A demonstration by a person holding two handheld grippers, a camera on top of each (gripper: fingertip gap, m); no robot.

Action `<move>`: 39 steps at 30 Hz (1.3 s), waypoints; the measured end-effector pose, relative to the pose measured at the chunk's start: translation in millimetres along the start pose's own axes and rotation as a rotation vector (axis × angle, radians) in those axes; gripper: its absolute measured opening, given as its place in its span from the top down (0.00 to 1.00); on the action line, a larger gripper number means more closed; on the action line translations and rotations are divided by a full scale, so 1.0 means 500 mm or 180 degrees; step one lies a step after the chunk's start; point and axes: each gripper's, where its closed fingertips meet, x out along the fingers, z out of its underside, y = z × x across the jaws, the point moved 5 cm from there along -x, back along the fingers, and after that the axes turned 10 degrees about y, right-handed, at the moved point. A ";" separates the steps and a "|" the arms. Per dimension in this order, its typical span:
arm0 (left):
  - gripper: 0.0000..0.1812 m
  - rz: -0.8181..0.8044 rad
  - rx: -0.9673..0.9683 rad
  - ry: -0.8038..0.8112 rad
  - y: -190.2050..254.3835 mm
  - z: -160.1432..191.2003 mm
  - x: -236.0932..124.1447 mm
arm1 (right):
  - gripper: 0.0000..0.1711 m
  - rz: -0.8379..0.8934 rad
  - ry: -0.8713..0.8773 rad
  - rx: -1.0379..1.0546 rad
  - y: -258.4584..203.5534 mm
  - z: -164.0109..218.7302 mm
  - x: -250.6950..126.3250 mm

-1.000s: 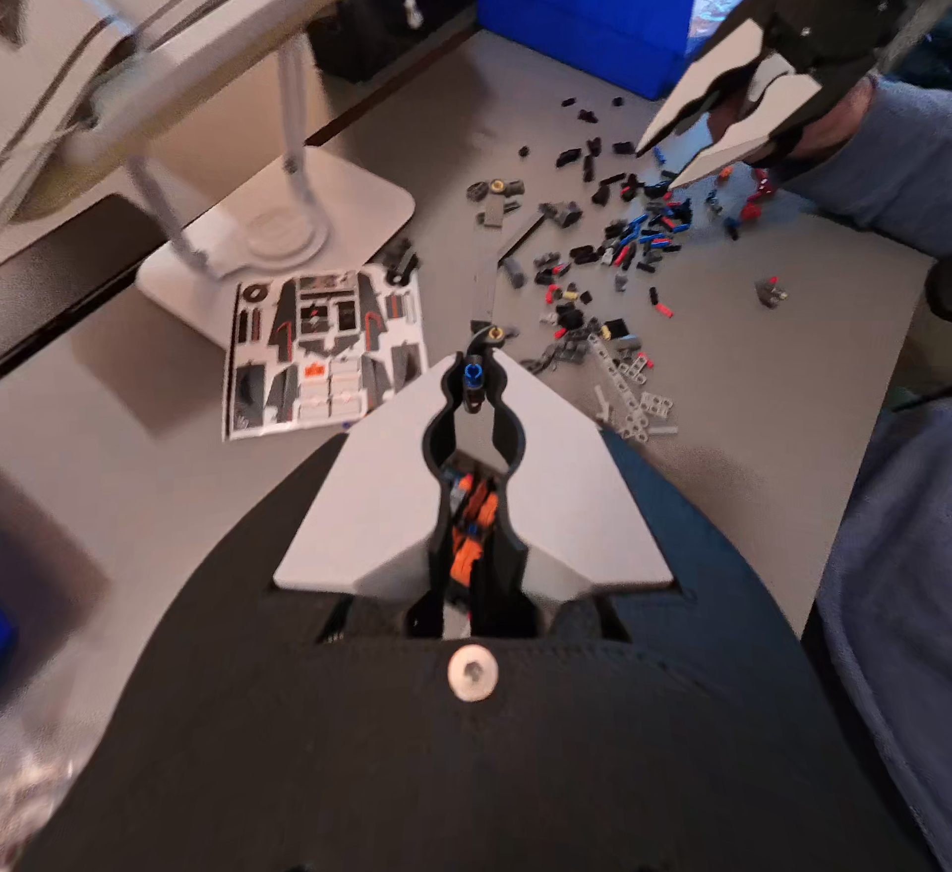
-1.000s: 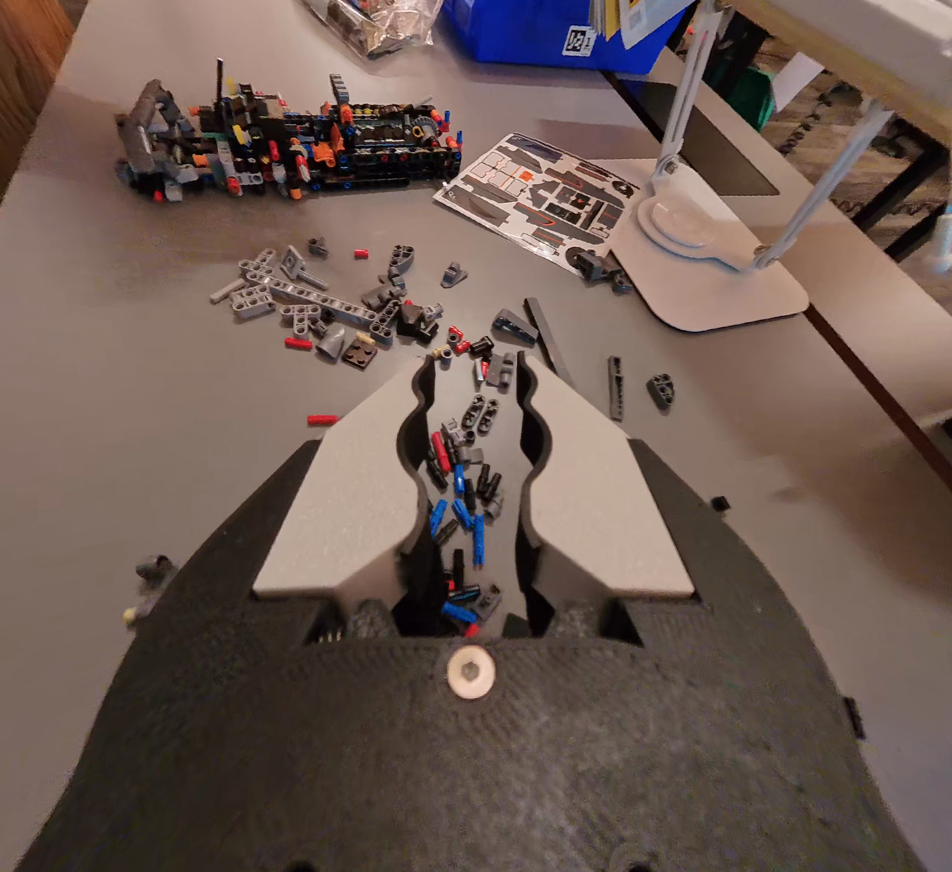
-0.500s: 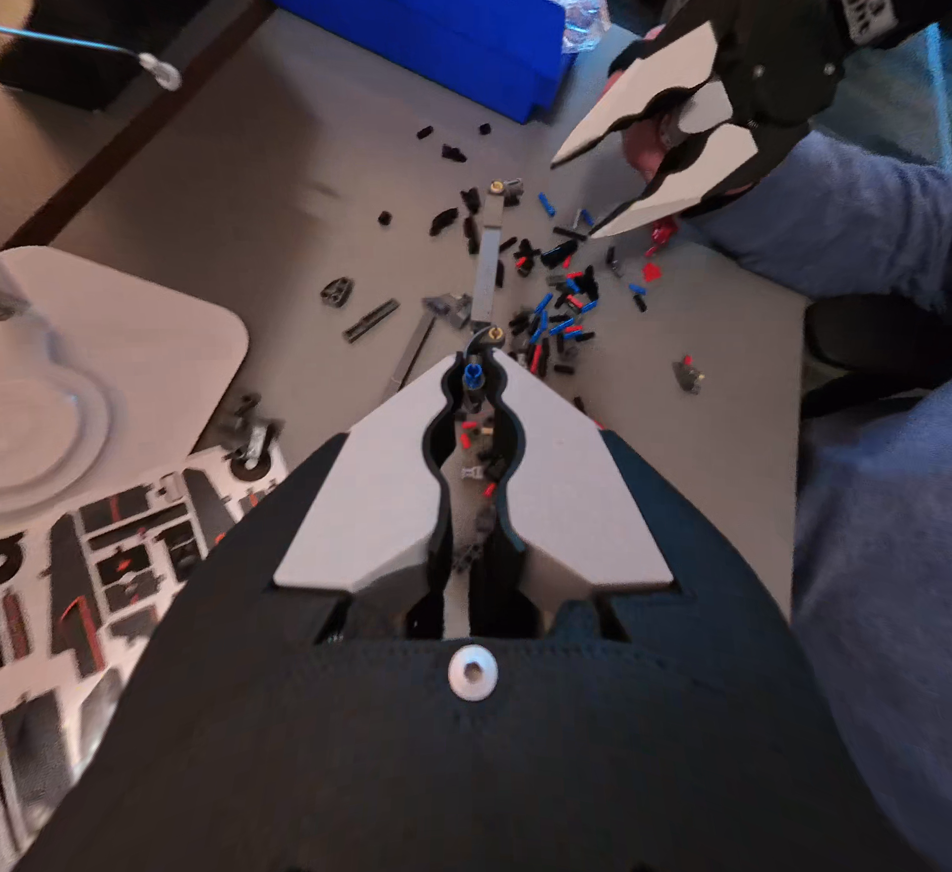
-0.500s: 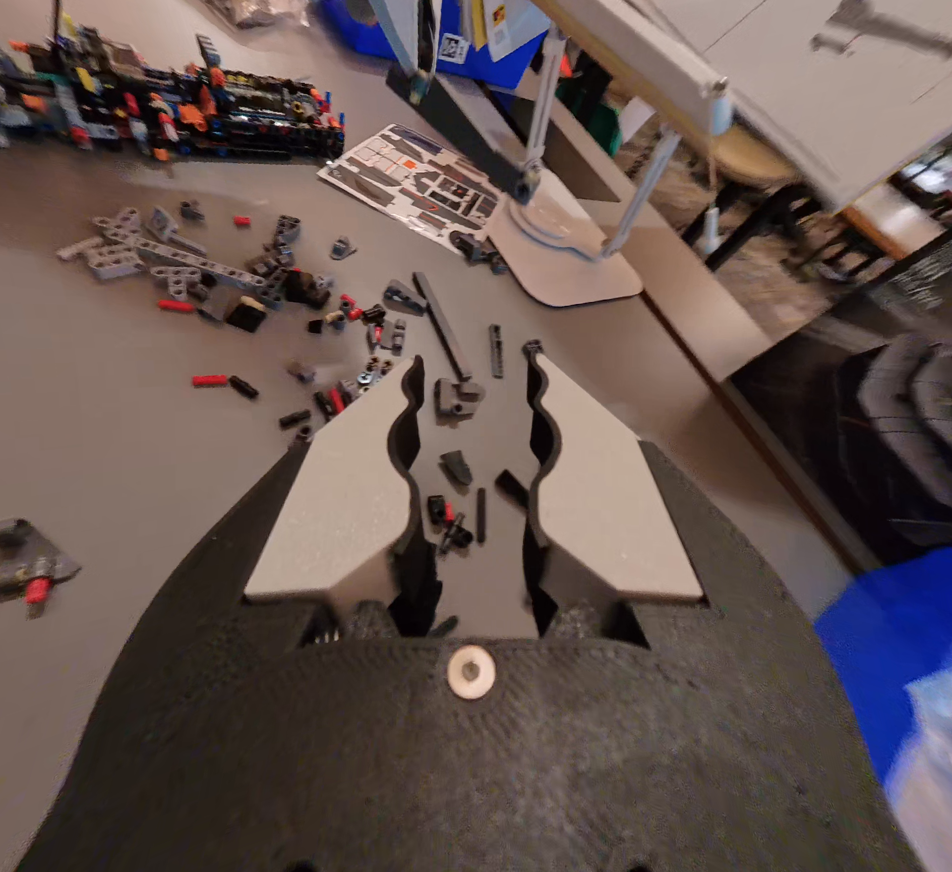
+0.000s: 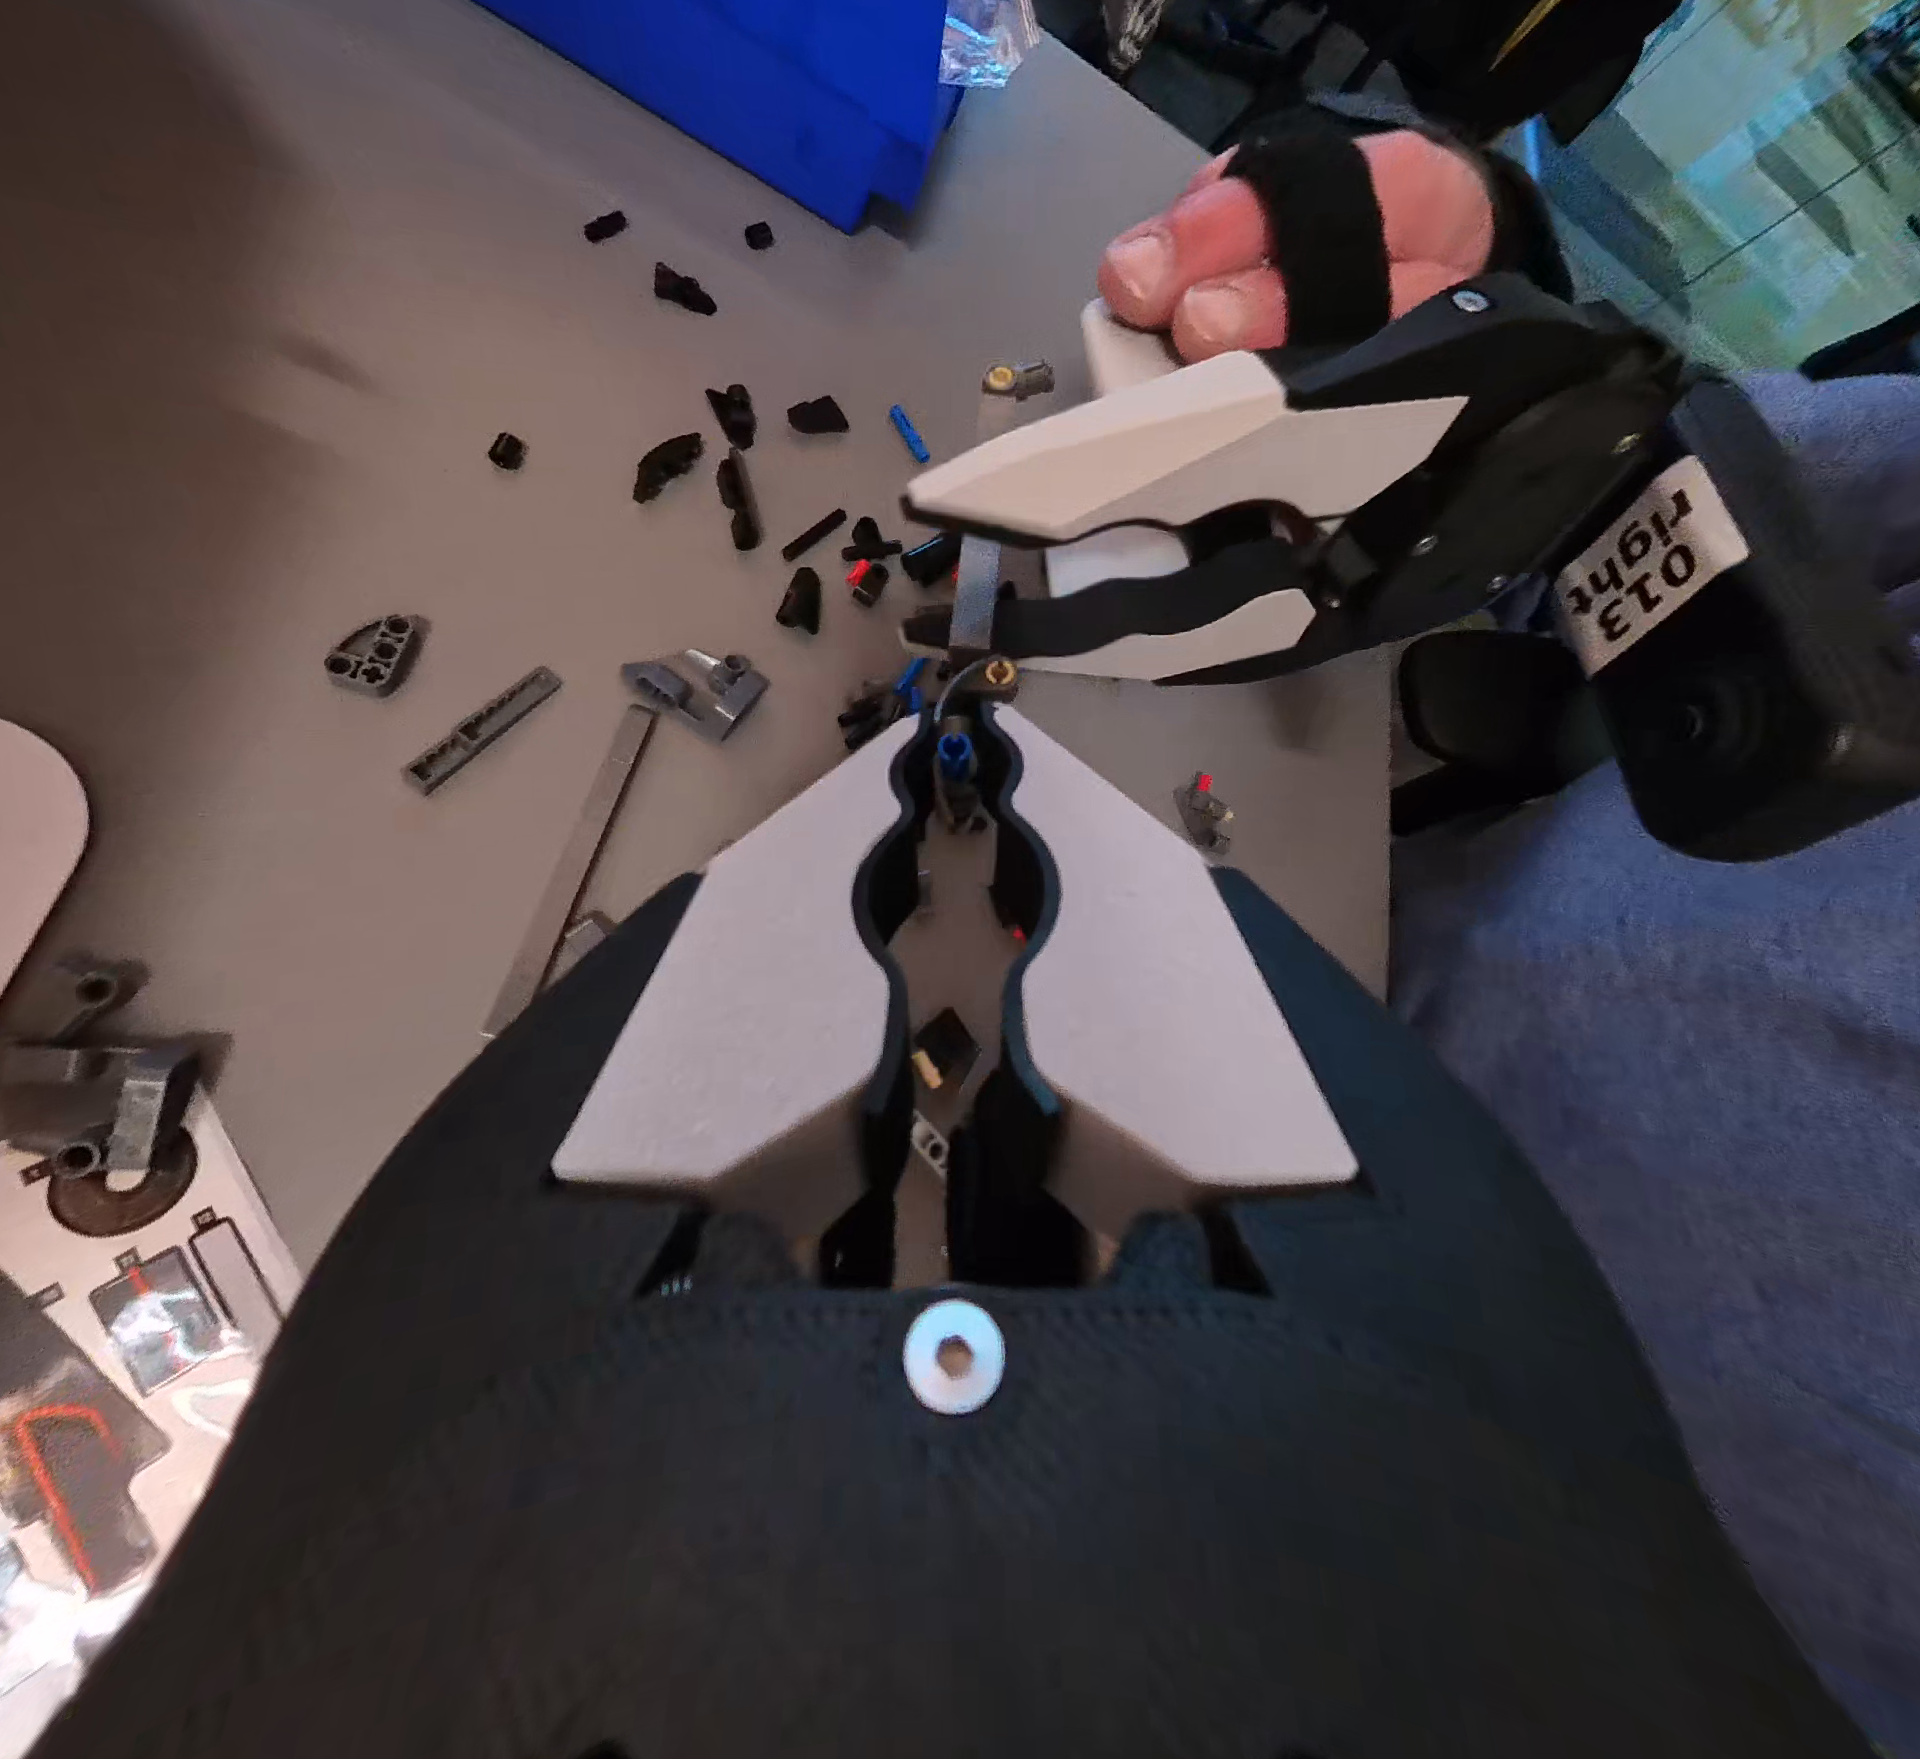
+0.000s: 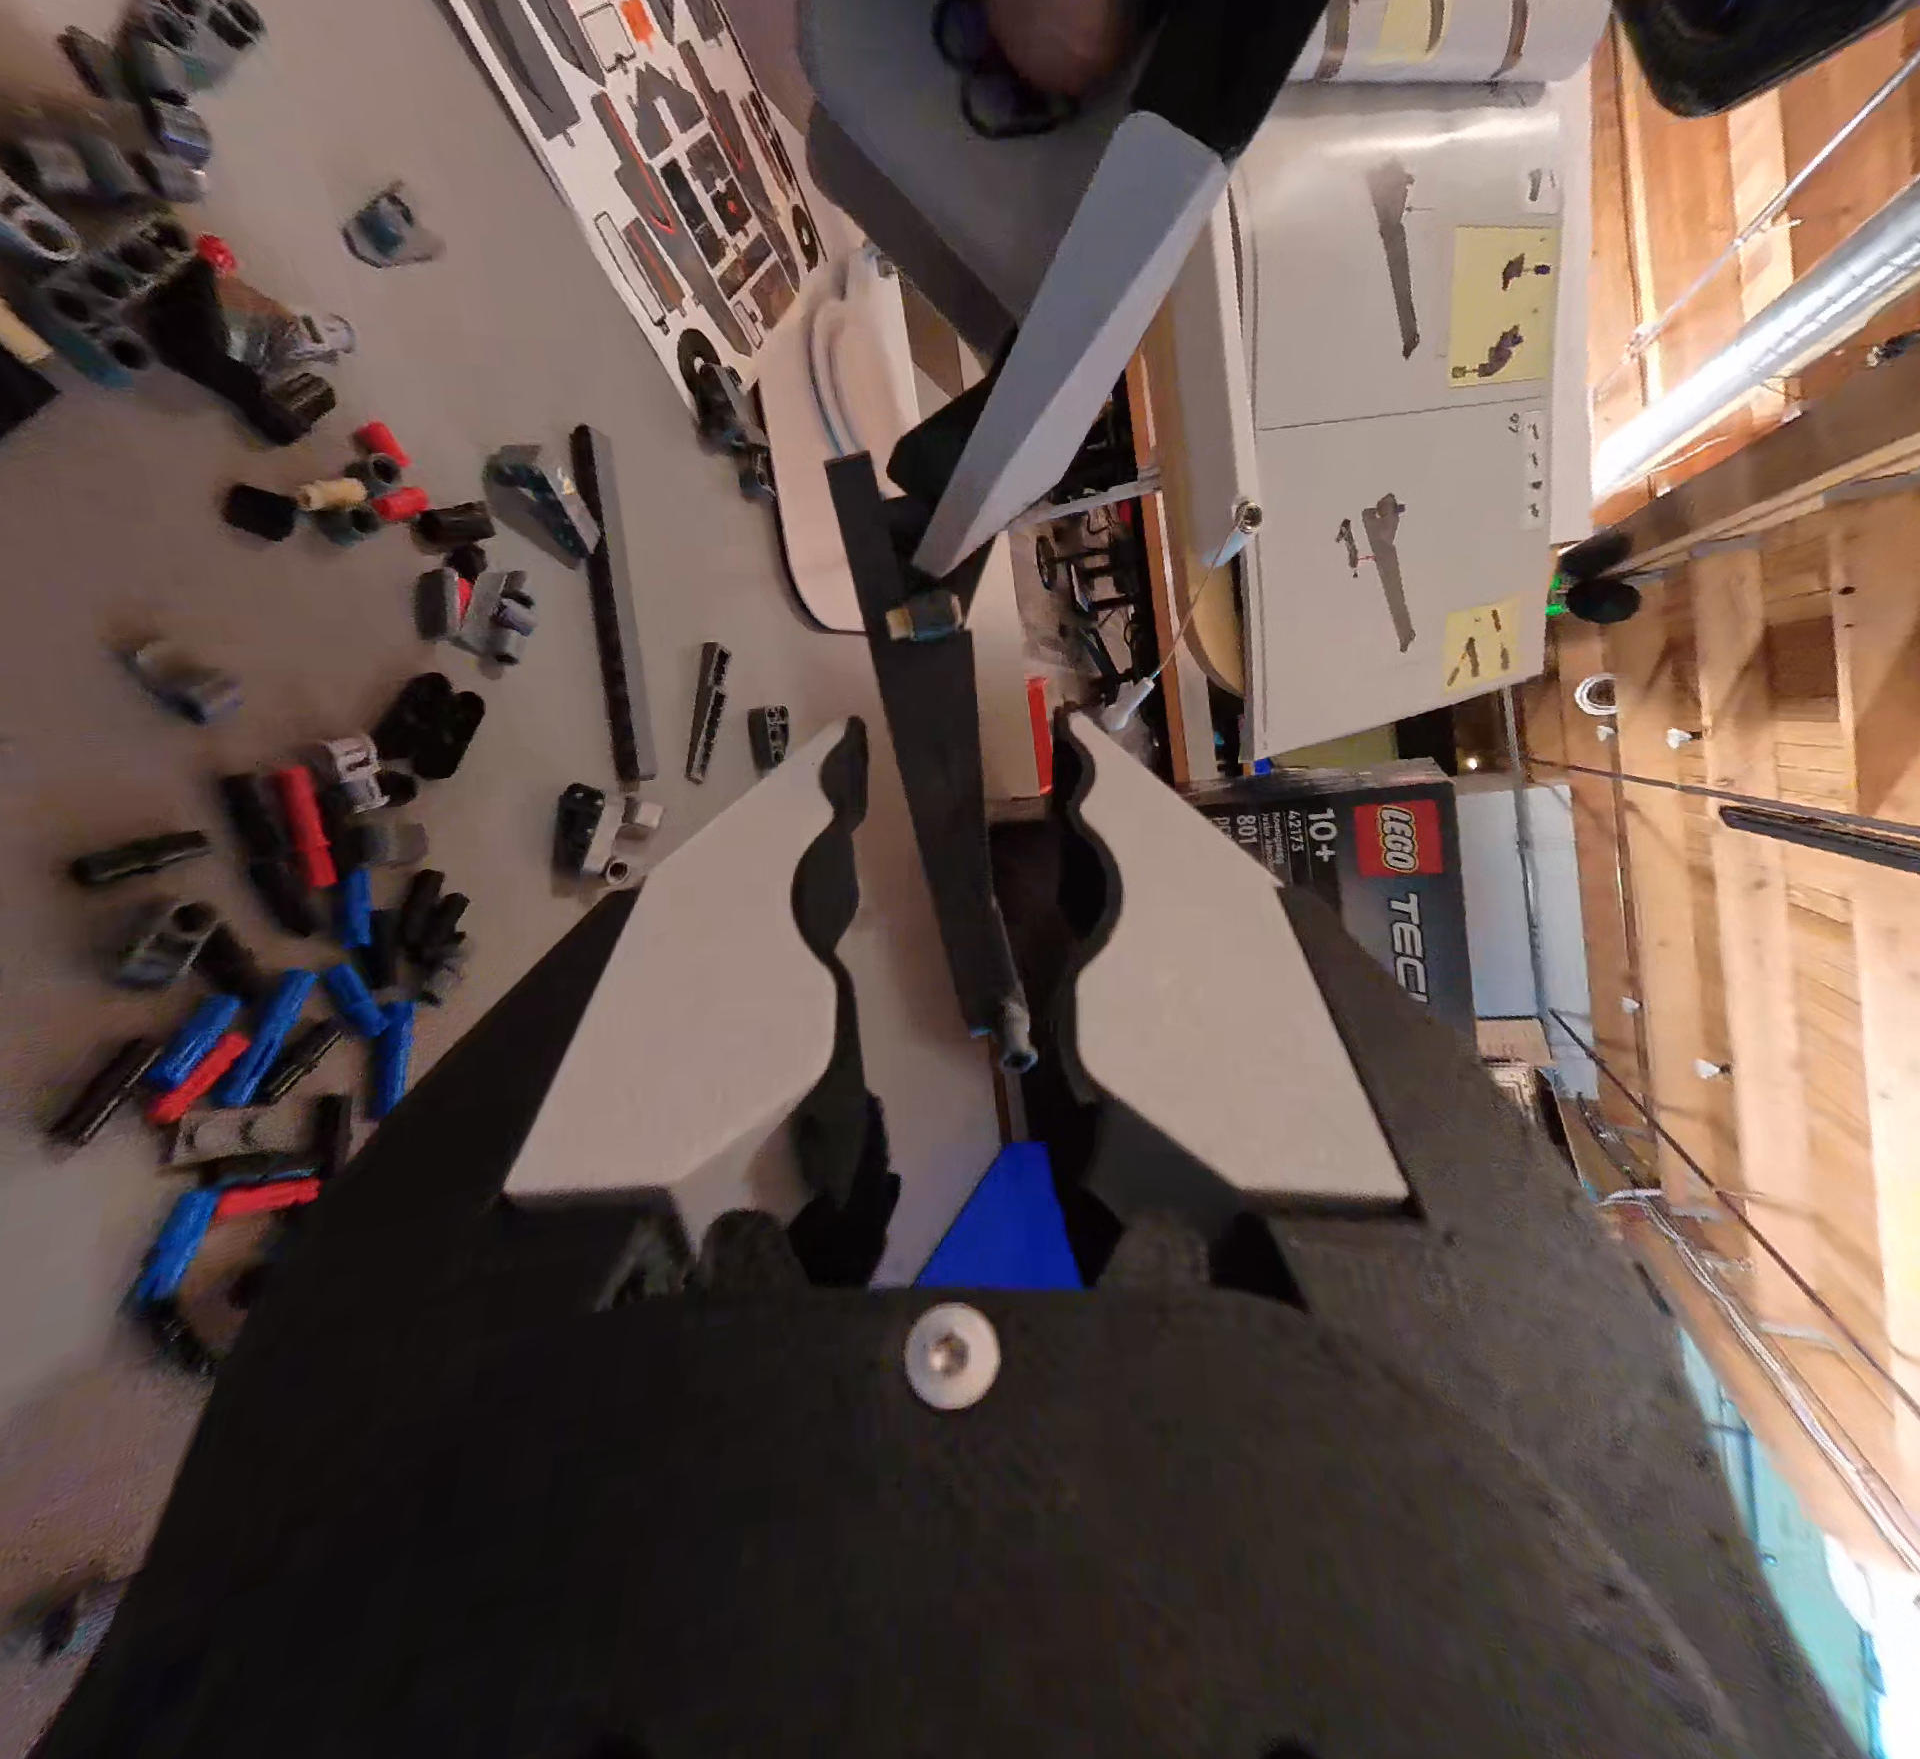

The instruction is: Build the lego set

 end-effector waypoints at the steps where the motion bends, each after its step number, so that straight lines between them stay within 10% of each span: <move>1: 0.97 -0.0012 0.0035 0.0006 0.001 -0.002 -0.002 | 0.83 -0.0005 0.0007 -0.0005 0.001 -0.001 0.005; 23: 0.81 -0.0941 0.0661 0.0607 0.009 0.029 -0.219 | 0.92 -0.1449 -0.0619 0.1803 0.031 0.170 0.101; 39: 0.73 -0.1257 0.1027 0.0905 -0.004 0.071 -0.341 | 0.92 -0.2508 -0.0939 0.1377 -0.044 0.258 0.273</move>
